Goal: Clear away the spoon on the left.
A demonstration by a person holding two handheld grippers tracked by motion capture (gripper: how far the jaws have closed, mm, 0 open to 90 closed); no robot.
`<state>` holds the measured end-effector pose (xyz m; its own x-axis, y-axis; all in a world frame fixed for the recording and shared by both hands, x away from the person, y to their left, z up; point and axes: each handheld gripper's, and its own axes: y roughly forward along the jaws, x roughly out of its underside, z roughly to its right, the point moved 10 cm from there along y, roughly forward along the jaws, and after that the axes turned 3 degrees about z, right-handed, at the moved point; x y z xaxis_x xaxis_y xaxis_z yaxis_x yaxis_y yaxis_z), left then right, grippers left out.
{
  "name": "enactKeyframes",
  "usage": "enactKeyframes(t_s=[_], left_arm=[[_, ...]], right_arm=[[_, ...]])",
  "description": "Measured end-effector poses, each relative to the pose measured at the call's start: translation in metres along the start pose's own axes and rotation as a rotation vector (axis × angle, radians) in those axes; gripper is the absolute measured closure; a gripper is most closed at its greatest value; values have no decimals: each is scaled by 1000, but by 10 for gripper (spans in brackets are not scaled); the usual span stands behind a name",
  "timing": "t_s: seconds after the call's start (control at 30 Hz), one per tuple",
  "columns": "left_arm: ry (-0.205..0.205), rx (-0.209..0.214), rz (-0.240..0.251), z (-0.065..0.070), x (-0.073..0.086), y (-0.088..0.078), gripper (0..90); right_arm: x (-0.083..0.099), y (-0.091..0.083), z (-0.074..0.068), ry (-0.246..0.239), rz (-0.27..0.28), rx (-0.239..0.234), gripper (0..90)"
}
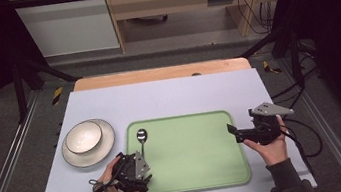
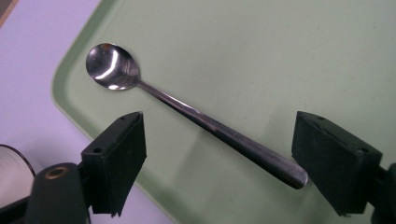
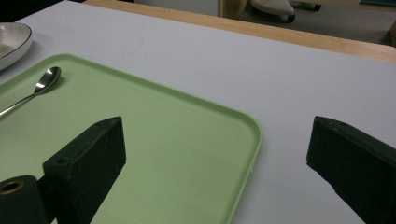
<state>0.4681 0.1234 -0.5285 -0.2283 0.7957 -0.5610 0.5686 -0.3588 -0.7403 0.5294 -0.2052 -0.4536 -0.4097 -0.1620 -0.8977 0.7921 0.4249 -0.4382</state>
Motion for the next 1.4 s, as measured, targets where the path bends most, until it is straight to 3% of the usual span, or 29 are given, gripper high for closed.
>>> enactKeyframes(t_s=[0.27, 0.6, 0.73, 0.83, 1.07, 1.4], left_arm=[[-22, -4, 25, -2, -3, -3, 157], [-117, -15, 118, -18, -7, -19, 161], [-171, -32, 174, -27, -9, -28, 164], [-249, -52, 244, -37, -12, -34, 165], [-372, -66, 326, -56, -3, -50, 179], [-472, -108, 398, -76, 10, -65, 179]], right_arm=[[0, 1, -1, 3, 0, -2, 41], [-3, -3, 1, 11, 14, 4, 42], [-4, -5, 2, 17, 22, 4, 43], [-5, -6, 3, 19, 27, 10, 43], [-6, -9, 5, 22, 34, 19, 42], [-6, -11, 11, 28, 37, 34, 43]])
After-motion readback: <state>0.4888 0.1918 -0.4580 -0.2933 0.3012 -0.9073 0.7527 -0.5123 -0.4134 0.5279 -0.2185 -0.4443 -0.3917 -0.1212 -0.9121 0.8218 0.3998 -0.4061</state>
